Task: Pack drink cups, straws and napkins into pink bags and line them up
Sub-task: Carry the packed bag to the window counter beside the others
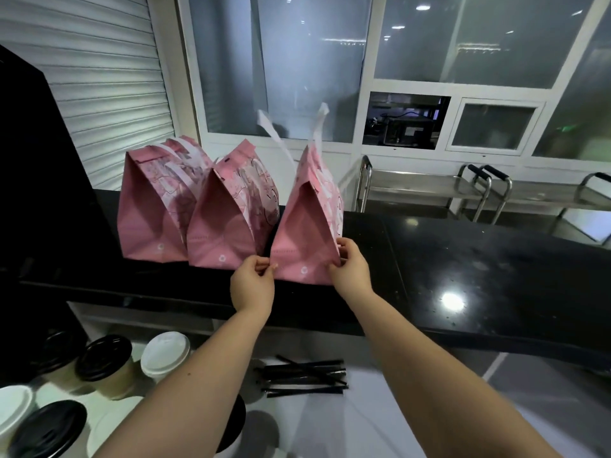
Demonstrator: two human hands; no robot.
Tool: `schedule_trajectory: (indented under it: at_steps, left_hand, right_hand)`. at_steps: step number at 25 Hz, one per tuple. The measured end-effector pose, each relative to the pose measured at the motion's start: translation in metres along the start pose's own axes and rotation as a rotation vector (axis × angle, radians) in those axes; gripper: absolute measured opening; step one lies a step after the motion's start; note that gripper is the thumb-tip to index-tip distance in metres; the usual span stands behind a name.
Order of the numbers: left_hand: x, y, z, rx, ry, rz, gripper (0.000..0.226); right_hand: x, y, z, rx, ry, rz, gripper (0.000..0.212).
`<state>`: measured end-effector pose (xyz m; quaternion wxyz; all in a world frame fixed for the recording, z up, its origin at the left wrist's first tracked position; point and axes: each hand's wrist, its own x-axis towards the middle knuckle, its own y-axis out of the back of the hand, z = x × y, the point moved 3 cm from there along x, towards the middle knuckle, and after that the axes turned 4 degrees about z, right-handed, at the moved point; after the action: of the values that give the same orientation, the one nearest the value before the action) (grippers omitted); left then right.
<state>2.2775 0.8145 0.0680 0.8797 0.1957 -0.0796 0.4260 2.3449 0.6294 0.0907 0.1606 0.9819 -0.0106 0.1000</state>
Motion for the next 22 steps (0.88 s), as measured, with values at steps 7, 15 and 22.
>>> schedule_trajectory:
  at_steps: [7,15,22]
  left_hand:
    - [0.000,0.010,0.007,0.014,-0.001,0.043,0.018]
    - [-0.049,-0.026,0.113,0.357,-0.850,-0.241,0.030]
    - [-0.176,-0.093,0.141,0.362,-1.042,-0.647,0.038]
  right_hand:
    - [-0.005,0.001,-0.002,-0.172,0.051,-0.045,0.045]
    - [-0.022,0.104,-0.056,-0.624,0.461,0.016,0.033]
    - [-0.134,0.232,0.000,-1.142,0.246,0.200,0.037]
